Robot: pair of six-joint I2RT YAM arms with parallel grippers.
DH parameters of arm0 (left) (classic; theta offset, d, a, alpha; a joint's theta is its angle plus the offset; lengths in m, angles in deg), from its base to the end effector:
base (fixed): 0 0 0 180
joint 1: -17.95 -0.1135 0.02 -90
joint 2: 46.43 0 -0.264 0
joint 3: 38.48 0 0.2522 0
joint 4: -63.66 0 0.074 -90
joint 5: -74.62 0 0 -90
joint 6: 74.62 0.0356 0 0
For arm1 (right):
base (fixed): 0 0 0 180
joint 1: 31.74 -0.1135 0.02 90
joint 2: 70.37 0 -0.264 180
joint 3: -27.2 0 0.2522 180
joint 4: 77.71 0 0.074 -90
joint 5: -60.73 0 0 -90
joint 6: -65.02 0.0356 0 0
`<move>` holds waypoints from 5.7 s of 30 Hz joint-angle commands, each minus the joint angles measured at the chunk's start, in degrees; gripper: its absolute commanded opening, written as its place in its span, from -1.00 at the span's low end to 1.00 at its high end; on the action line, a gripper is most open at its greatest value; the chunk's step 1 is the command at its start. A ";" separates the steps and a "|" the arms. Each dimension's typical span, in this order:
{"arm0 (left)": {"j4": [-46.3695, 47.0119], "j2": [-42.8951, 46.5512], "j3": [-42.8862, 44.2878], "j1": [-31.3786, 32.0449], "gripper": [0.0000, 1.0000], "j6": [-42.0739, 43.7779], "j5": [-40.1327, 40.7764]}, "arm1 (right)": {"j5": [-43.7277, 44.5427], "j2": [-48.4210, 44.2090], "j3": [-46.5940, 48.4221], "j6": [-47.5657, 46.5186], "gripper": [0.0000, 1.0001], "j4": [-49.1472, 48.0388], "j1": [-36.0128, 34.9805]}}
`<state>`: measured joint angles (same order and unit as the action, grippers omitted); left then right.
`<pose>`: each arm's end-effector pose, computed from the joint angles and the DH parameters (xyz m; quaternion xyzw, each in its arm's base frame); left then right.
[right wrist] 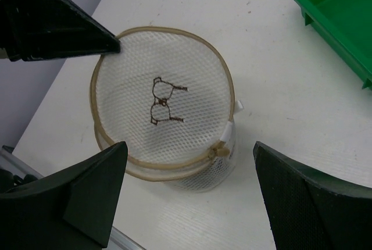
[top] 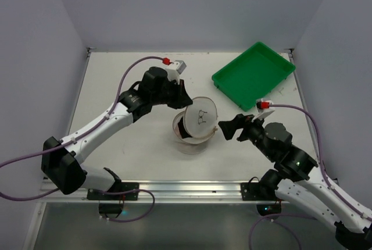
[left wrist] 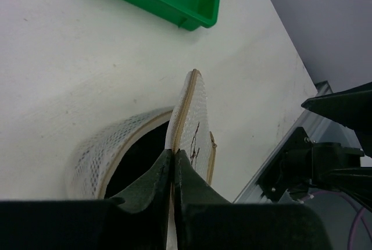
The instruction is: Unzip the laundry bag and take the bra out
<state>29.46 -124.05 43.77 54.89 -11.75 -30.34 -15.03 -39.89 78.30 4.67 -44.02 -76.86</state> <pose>0.2415 -0.1931 0.3382 0.1385 0.8481 -0.3600 0.3633 0.1009 0.0889 0.3117 -0.0282 0.7803 0.2977 0.5494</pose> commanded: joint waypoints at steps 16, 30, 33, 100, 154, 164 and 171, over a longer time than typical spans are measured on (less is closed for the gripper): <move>19.39 -8.42 4.72 11.64 -0.23 -18.39 -5.78 | 4.56 -9.64 -3.33 -0.21 0.82 0.73 -0.23; 23.61 -17.38 9.81 22.55 0.18 -19.36 -6.05 | 17.92 -30.03 -5.88 2.78 0.82 5.21 -0.23; 23.70 -20.63 11.40 24.57 0.23 -19.18 -6.04 | 18.98 -32.85 -5.79 2.43 0.82 6.00 -0.32; 11.04 -5.70 -11.98 1.81 -0.41 2.97 6.87 | -2.11 33.07 7.40 -4.87 0.55 -7.79 -0.14; 12.80 -5.26 -14.08 1.72 -0.85 1.30 6.43 | -15.29 44.76 12.58 -7.24 -1.00 -10.95 -0.14; 11.75 -3.50 -15.23 0.67 -0.86 1.73 9.42 | -19.86 33.60 10.03 -8.55 -1.00 -16.85 -0.14; 11.04 -2.36 -16.19 -0.65 -0.86 2.17 10.74 | -19.43 26.83 10.12 -9.52 -1.00 -15.71 -0.14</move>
<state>39.93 -128.40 28.60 55.00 -9.57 -20.83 -33.35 -10.42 87.81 -3.62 -55.15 -76.84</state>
